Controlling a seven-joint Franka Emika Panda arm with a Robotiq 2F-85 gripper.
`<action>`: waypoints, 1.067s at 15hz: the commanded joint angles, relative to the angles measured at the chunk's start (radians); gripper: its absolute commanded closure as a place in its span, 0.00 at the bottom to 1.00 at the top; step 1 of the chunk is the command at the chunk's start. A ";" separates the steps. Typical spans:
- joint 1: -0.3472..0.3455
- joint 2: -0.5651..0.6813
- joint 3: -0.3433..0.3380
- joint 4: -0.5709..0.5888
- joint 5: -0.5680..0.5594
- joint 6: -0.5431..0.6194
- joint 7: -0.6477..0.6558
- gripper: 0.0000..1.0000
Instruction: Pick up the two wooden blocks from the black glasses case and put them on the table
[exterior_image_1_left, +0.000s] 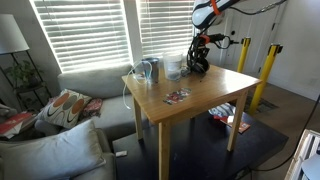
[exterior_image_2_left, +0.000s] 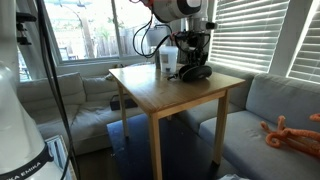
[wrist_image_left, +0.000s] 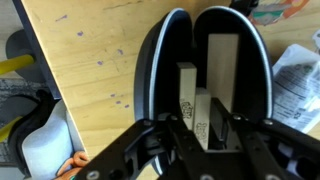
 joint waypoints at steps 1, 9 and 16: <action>0.018 -0.062 0.009 -0.010 0.011 -0.040 -0.007 0.92; 0.048 -0.173 0.016 -0.052 -0.032 -0.074 0.043 0.92; 0.071 -0.317 0.057 -0.195 -0.046 -0.178 0.017 0.92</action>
